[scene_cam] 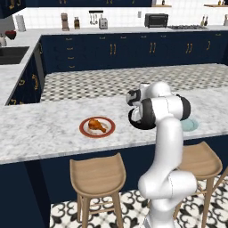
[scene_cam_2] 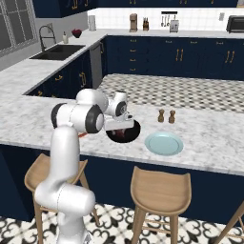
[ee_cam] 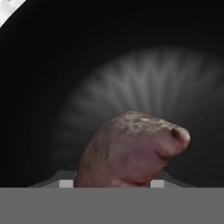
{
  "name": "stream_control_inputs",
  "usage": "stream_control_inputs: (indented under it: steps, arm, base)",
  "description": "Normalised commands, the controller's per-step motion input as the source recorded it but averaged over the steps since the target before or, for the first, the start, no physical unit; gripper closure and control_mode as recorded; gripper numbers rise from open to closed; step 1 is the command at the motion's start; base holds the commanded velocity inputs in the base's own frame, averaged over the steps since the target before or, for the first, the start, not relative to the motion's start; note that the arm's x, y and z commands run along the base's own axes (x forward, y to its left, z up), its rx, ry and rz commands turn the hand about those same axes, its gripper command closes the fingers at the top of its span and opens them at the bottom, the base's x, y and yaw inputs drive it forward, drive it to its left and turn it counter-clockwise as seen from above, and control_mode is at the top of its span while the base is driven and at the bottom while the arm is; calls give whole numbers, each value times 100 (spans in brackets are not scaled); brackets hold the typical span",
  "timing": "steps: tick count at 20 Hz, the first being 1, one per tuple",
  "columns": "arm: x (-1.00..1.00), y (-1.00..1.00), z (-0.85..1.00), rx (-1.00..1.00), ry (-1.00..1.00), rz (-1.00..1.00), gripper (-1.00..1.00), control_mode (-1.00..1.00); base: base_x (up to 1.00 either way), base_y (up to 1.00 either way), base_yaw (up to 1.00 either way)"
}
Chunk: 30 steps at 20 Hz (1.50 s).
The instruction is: Pick the chicken drumstick and potato from their plates and place them in the bowl. Then put the bowl in the fridge.
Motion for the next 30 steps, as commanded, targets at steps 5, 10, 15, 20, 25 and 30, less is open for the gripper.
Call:
stream_control_inputs:
  steps: [5,10,15,20,25,30]
  arm:
    - [0,8,12,2,0,4,-100,-100]
    - [-15,22,68,0,-3,3,-100,-100]
    - [-84,37,87,0,-13,0,-100,-100]
    - [-100,74,33,0,-19,0,-100,-100]
    - [-86,100,0,0,-15,0,-100,-100]
    - [9,100,0,0,-17,-1,-100,-100]
  base:
    - [0,0,0]
    - [0,0,0]
    - [0,0,0]
    - [0,0,0]
    - [0,0,0]
    - [0,0,0]
